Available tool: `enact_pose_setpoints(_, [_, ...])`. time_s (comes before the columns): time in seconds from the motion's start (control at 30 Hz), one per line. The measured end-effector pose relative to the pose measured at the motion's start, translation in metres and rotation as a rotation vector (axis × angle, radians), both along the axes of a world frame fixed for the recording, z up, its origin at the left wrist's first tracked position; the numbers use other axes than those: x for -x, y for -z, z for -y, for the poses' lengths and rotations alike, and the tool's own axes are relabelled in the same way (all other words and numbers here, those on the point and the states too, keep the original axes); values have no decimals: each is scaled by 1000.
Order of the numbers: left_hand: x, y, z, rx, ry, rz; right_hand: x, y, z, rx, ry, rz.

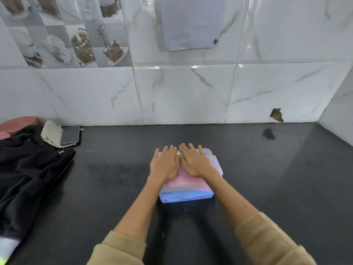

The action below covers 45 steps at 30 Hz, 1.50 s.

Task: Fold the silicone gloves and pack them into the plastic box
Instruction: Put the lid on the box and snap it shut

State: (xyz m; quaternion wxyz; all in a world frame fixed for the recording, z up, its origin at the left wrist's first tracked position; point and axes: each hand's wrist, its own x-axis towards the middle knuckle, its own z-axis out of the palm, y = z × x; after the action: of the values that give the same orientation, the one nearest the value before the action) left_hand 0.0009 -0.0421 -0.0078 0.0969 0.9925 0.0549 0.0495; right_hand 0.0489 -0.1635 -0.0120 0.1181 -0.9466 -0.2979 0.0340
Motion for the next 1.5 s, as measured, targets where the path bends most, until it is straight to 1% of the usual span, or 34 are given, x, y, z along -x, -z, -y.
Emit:
enact_pose_setpoints(0.1, [3, 0, -22, 171, -109, 20, -10, -4, 25, 9, 58, 35])
enact_pose_setpoints(0.17, [8, 8, -33, 339, -172, -47, -12, 1, 41, 6, 82, 20])
enact_pose_setpoints(0.23, [10, 15, -35, 473, -203, -73, -12, 5, 46, -31, 89, -4])
enact_pose_setpoints(0.33, [8, 11, -33, 641, -225, -47, -12, 4, 43, -101, 107, -53])
enact_pose_setpoints(0.37, [9, 9, -32, 710, -225, -29, -12, 3, 43, -163, 114, -80])
enact_pose_setpoints(0.43, [15, 6, -31, 896, -261, 32, -9, -2, 49, -414, 154, -186])
enact_pose_setpoints(0.5, [28, 8, -28, 1067, -347, 158, -2, -1, 60, -664, 256, -289])
enact_pose_setpoints(0.57, [45, 14, -20, 1145, -381, 298, 13, 8, 72, -782, 344, -363])
enact_pose_setpoints(0.6, [52, 19, -13, 1142, -358, 340, 22, 15, 76, -822, 359, -392])
enact_pose_setpoints(0.63, [58, 23, -6, 1101, -322, 358, 30, 22, 77, -872, 363, -415])
enact_pose_setpoints(0.7, [61, 31, 5, 970, -285, 382, 41, 30, 75, -992, 398, -448])
enact_pose_setpoints(0.73, [59, 32, 7, 936, -294, 394, 43, 30, 72, -1029, 423, -456])
enact_pose_setpoints(0.83, [52, 27, 0, 881, -293, 354, 45, 26, 66, -1083, 474, -452])
enact_pose_setpoints(0.87, [50, 27, -3, 808, -273, 328, 46, 26, 65, -1101, 513, -464])
enact_pose_setpoints(0.9, [50, 27, -4, 683, -250, 312, 47, 26, 63, -1122, 576, -496])
enact_pose_setpoints(0.97, [52, 25, -1, 325, -160, 341, 49, 27, 62, -1185, 741, -654])
enact_pose_setpoints(1.03, [55, 22, 4, 26, 9, 330, 53, 26, 62, -1297, 777, -830])
enact_pose_setpoints(1.07, [54, 20, 5, -63, 79, 279, 55, 24, 61, -1353, 760, -880])
enact_pose_setpoints(1.1, [53, 20, 5, -96, 115, 223, 56, 23, 61, -1402, 751, -903])
enact_pose_setpoints(1.17, [50, 22, 1, -81, 122, 137, 57, 23, 61, -1468, 768, -901])
enact_pose_setpoints(1.3, [52, 22, 1, -51, 125, 153, 56, 23, 58, -1590, 917, -842])
enact_pose_setpoints(1.33, [52, 22, 1, -49, 125, 153, 55, 23, 57, -1625, 961, -799])
enact_pose_setpoints(1.4, [51, 23, 1, -42, 113, 138, 53, 24, 58, -1662, 1021, -636])
enact_pose_setpoints(1.5, [52, 25, 1, -17, 93, 136, 54, 22, 53, -1627, 974, -420])
